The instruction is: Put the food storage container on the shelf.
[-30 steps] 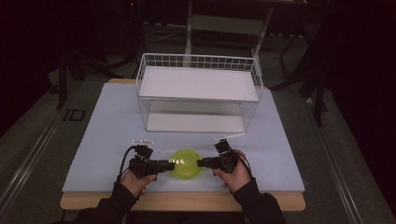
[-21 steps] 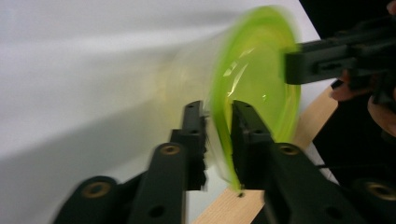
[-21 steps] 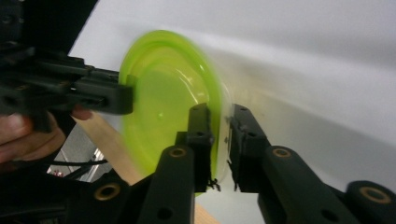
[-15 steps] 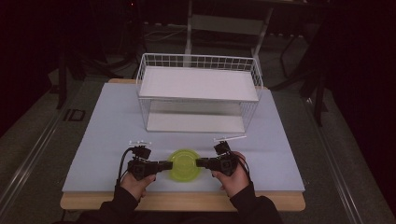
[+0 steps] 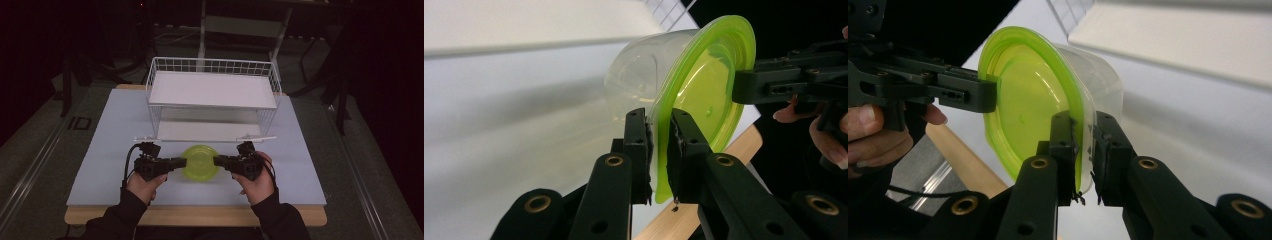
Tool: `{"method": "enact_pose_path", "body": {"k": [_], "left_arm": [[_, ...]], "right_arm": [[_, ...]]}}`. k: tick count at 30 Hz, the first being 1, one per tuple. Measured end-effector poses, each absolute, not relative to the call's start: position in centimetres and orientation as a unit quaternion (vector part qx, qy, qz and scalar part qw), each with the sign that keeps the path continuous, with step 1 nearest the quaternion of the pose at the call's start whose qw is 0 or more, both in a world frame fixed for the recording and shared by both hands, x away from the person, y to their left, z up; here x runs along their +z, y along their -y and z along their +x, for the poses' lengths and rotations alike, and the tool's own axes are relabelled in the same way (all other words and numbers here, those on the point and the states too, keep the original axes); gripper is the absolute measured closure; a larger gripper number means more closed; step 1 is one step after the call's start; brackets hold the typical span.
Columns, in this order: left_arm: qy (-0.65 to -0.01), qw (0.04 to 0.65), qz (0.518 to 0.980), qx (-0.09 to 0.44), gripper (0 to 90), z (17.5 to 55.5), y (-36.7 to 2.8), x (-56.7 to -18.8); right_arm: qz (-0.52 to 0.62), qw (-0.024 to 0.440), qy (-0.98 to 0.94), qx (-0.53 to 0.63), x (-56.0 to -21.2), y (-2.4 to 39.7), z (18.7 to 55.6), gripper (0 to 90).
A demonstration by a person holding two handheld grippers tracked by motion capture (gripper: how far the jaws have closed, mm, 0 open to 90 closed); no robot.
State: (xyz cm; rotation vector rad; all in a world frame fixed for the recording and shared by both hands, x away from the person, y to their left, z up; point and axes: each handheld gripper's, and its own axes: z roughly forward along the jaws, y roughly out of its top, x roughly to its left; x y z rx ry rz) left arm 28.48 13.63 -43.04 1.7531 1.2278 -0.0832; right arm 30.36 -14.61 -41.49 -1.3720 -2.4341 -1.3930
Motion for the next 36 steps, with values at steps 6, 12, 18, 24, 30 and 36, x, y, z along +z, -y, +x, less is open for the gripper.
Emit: {"method": "enact_pose_path", "body": {"k": [6,12,18,24,30,36], "left_arm": [[-0.49,0.496,0.717,-0.014,81.0,28.9,-13.5,-40.4],[-0.483,0.505,0.715,0.002,81.1,29.8,-13.3,-38.1],[-0.481,0.514,0.71,0.005,81.4,31.0,-13.1,-36.1],[-0.478,0.515,0.711,0.015,81.4,32.1,-12.9,-34.2],[-0.481,0.519,0.707,0.019,81.5,33.6,-12.8,-32.3],[-0.485,0.51,0.71,0.031,81.3,35.7,-12.3,-30.4]], "right_arm": [[-0.434,-0.005,0.772,-0.464,-39.1,14.9,30.5,80.7],[-0.433,-0.014,0.766,-0.475,-36.8,15.2,31.2,80.7],[-0.436,-0.023,0.761,-0.48,-34.7,15.3,32.3,80.6],[-0.438,-0.035,0.757,-0.485,-33.0,15.4,33.3,80.5],[-0.44,-0.043,0.752,-0.489,-31.2,15.3,34.7,80.5],[-0.447,-0.047,0.746,-0.491,-29.5,15.3,36.6,80.4]]}}
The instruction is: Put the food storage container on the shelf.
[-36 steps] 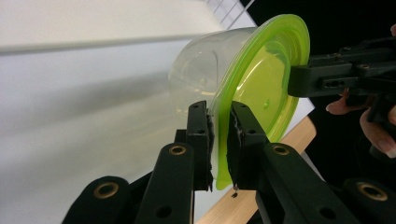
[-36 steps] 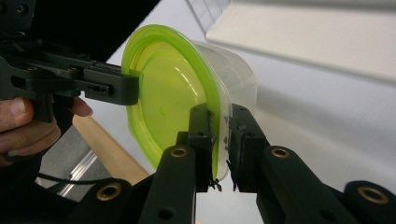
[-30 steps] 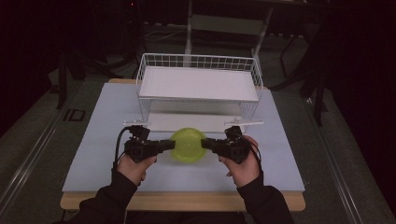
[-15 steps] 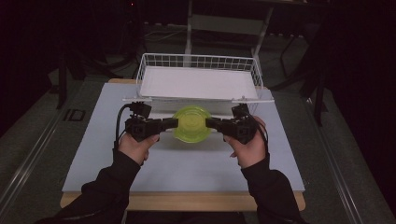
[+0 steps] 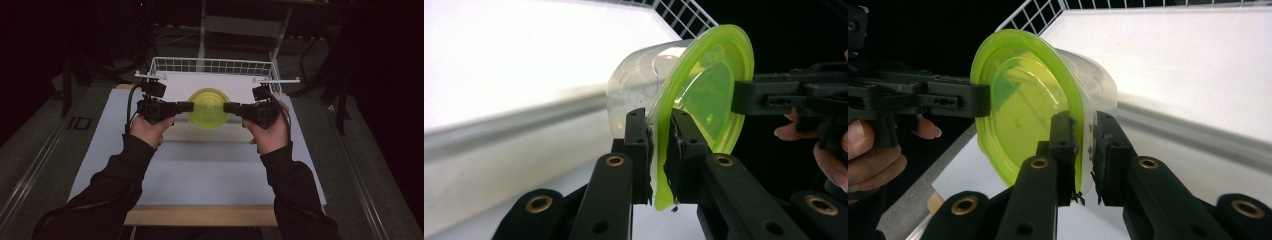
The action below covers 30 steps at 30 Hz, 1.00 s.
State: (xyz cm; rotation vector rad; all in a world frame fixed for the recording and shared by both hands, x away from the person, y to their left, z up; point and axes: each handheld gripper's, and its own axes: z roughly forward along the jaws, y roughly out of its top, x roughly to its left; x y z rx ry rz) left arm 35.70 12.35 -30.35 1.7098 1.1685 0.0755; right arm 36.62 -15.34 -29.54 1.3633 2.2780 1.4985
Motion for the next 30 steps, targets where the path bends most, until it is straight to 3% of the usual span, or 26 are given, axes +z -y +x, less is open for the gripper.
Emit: {"method": "enact_pose_path", "body": {"k": [30], "left_arm": [[-0.525,0.497,0.691,0.011,79.9,44.2,-11.8,-31.0]], "right_arm": [[0.52,-0.007,-0.71,0.474,-29.9,15.6,44.6,80.6]]}}
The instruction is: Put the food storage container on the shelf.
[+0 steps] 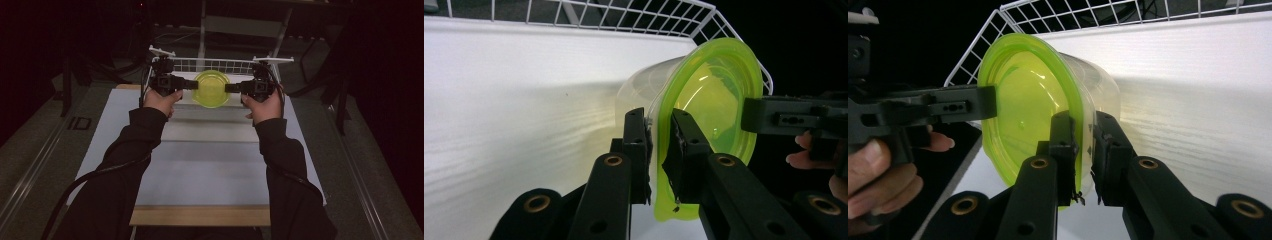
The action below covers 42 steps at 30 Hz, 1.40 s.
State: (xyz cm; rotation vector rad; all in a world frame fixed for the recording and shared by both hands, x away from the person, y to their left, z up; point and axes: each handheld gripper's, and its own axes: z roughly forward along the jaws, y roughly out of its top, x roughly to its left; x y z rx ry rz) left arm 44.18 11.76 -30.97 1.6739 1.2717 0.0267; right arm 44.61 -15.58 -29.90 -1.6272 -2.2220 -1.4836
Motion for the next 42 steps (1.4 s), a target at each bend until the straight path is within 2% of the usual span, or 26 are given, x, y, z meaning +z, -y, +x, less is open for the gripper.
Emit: {"method": "enact_pose_path", "body": {"k": [3,4,10,11,13,15,19,20,21,22,24,27,31,35,37,41,42], "left_arm": [[-0.522,0.494,0.695,0.018,76.8,44.3,-11.6,-31.0],[-0.521,0.493,0.696,0.022,70.7,44.4,-11.6,-31.1],[-0.521,0.493,0.697,0.016,68.5,44.9,-11.1,-31.6],[-0.522,0.493,0.696,0.021,67.7,44.9,-11.0,-31.6],[-0.527,0.494,0.692,0.024,66.0,45.2,-11.0,-31.7],[-0.529,0.496,0.688,0.035,62.4,45.4,-10.9,-31.7],[-0.534,0.498,0.682,0.04,59.0,45.7,-11.0,-31.9],[-0.536,0.499,0.68,0.039,59.0,45.8,-11.0,-32.0],[-0.536,0.502,0.678,0.036,59.0,45.9,-11.0,-32.0],[-0.536,0.503,0.678,0.036,56.7,46.0,-11.0,-32.0],[-0.534,0.5,0.68,0.038,51.9,46.2,-10.6,-31.9],[-0.528,0.503,0.683,0.042,46.6,46.1,-10.4,-31.7],[-0.512,0.509,0.689,0.062,44.9,45.8,-10.4,-31.2],[-0.517,0.523,0.673,0.072,41.2,45.5,-11.0,-31.0],[-0.524,0.506,0.679,0.085,39.6,45.6,-11.5,-31.2],[-0.528,0.51,0.675,0.073,39.1,45.4,-12.1,-31.4],[-0.523,0.51,0.678,0.075,35.7,45.3,-12.1,-31.4]], "right_arm": [[-0.524,0.015,0.707,-0.474,-29.9,15.7,45.0,80.7],[-0.528,0.022,0.705,-0.474,-30.0,15.8,45.4,80.7],[-0.53,0.019,0.702,-0.476,-30.1,15.7,46.3,79.5],[-0.528,0.005,0.704,-0.474,-30.0,15.5,46.5,75.8],[-0.531,0.009,0.701,-0.476,-30.0,15.4,46.6,72.9],[-0.538,0.008,0.702,-0.465,-30.3,15.1,47.1,65.3],[-0.542,0.005,0.698,-0.467,-30.4,14.9,47.3,62.8],[-0.545,0.002,0.694,-0.47,-30.6,15.0,47.5,59.1],[-0.545,0.002,0.694,-0.47,-30.6,15.0,47.5,59.1],[-0.545,0.004,0.694,-0.471,-30.8,15.1,47.8,54.4],[-0.548,0.006,0.695,-0.465,-31.0,15.1,48.2,51.5],[-0.546,-0.001,0.694,-0.47,-30.8,15.3,48.3,49.7],[-0.531,-0.016,0.704,-0.471,-30.2,15.3,48.0,45.4],[-0.517,-0.023,0.711,-0.477,-29.7,15.4,47.4,43.0],[-0.515,-0.027,0.711,-0.477,-29.6,15.4,47.1,43.0],[-0.511,-0.03,0.713,-0.478,-29.6,15.6,46.7,42.3],[-0.507,-0.032,0.718,-0.476,-29.7,15.7,46.4,41.6]]}}
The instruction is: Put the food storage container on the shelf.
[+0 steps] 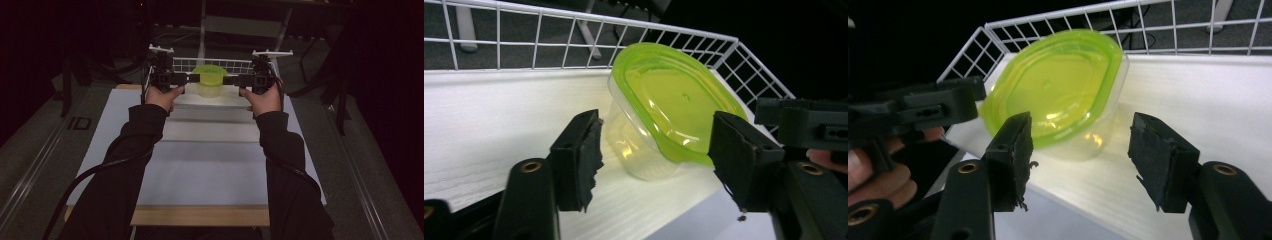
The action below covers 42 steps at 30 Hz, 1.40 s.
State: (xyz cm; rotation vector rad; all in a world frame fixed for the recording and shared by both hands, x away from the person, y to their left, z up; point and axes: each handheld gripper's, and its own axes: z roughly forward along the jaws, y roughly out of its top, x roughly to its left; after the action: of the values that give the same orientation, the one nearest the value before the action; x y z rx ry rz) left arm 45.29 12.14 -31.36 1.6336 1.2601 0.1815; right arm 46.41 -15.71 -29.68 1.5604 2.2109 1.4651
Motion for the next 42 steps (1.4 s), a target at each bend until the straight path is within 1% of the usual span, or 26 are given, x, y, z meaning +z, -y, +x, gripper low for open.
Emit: {"method": "enact_pose_path", "body": {"k": [1,2,3,4,5,6,8,9,10,12,15,18,22,23,31,36,42], "left_arm": [[-0.519,0.513,0.68,0.077,35.7,45.1,-12.2,-31.3],[-0.507,0.521,0.683,0.073,27.6,44.9,-12.4,-31.3],[-0.504,0.521,0.685,0.072,27.6,44.8,-12.5,-31.2],[-0.502,0.521,0.687,0.071,25.5,44.5,-12.6,-31.2],[-0.496,0.518,0.693,0.071,23.0,44.2,-12.8,-31.1],[-0.496,0.518,0.693,0.071,17.7,44.2,-12.8,-31.1],[-0.483,0.535,0.69,0.074,16.8,43.3,-13.1,-30.9],[-0.483,0.535,0.69,0.074,15.2,43.3,-13.1,-30.9],[-0.476,0.541,0.69,0.075,13.7,43.0,-13.1,-30.9],[-0.457,0.551,0.694,0.079,12.0,42.3,-13.1,-31.0],[-0.433,0.571,0.692,0.079,2.1,40.8,-13.0,-31.5],[-0.425,0.578,0.693,0.073,2.1,40.2,-13.0,-31.9],[-0.404,0.572,0.709,0.083,2.1,39.0,-12.9,-32.3],[-0.4,0.57,0.712,0.084,2.1,38.7,-12.8,-32.4],[-0.357,0.571,0.731,0.111,2.1,35.4,-12.6,-32.7],[-0.333,0.582,0.734,0.109,2.2,34.0,-12.6,-33.5],[-0.314,0.577,0.745,0.115,2.2,32.8,-12.4,-35.0]], "right_arm": [[0.507,0.032,-0.718,0.476,-29.7,15.7,46.4,41.6],[0.504,0.038,-0.721,0.475,-29.7,15.9,46.1,41.1],[0.504,0.038,-0.721,0.475,-29.7,15.9,46.1,41.1],[0.5,0.04,-0.722,0.477,-29.7,16.0,45.7,39.4],[0.497,0.042,-0.725,0.475,-29.7,16.0,45.6,39.0],[0.493,0.045,-0.728,0.474,-29.6,16.0,45.4,37.7],[0.485,0.054,-0.732,0.475,-29.5,16.1,45.0,36.5],[0.485,0.054,-0.732,0.475,-29.5,16.1,45.0,36.5],[0.48,0.058,-0.734,0.477,-29.5,16.1,44.6,34.7],[0.476,0.059,-0.735,0.48,-29.4,16.1,44.4,34.0],[0.45,0.055,-0.749,0.484,-29.5,16.0,43.4,25.8],[0.441,0.068,-0.758,0.475,-29.6,15.8,42.9,25.2],[0.422,0.078,-0.772,0.469,-29.9,15.1,41.8,23.4],[0.412,0.088,-0.777,0.468,-30.0,14.8,41.2,23.3],[0.386,0.092,-0.788,0.47,-31.4,14.1,39.0,23.2],[0.375,0.088,-0.791,0.475,-32.6,14.3,37.6,21.5],[0.368,0.102,-0.796,0.47,-34.1,15.0,36.2,21.5]]}}
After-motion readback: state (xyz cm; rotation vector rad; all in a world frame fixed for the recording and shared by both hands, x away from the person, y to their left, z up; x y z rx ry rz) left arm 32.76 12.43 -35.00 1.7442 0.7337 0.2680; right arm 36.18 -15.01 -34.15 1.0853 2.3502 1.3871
